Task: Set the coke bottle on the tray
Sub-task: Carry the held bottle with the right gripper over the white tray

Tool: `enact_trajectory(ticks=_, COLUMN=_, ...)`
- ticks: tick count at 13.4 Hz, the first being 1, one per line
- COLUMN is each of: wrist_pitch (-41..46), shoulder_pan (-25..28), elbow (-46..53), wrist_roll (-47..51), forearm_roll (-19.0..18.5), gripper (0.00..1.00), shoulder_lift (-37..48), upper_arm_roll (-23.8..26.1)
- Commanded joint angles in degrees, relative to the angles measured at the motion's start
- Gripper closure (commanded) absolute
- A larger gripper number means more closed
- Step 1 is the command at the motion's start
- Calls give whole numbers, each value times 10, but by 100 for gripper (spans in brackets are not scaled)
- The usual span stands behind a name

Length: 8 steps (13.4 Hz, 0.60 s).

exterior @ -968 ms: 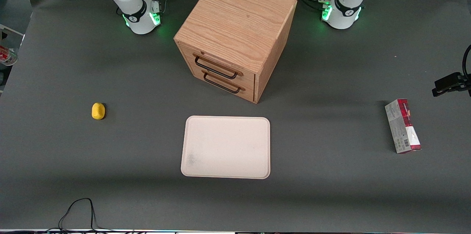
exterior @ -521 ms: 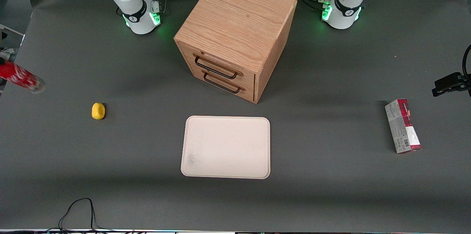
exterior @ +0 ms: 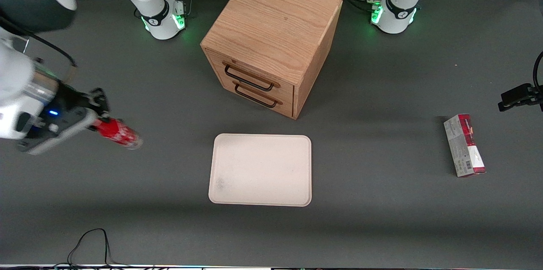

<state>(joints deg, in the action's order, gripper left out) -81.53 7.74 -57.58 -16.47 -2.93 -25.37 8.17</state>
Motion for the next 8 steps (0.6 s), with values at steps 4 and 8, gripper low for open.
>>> enact_trajectory(ticks=4, wrist_pitch=-49, shoulder_pan=84, elbow=70, wrist_roll=106, forearm_roll=-28, gripper=100, shoulder_lift=-97, upper_arm_roll=16)
enact_trajectory(ticks=8, wrist_pitch=-81, shoulder_pan=113, elbow=70, wrist_roll=136, forearm_roll=-29, gripper=100, shoulder_lift=-122, upper_arm_roll=16)
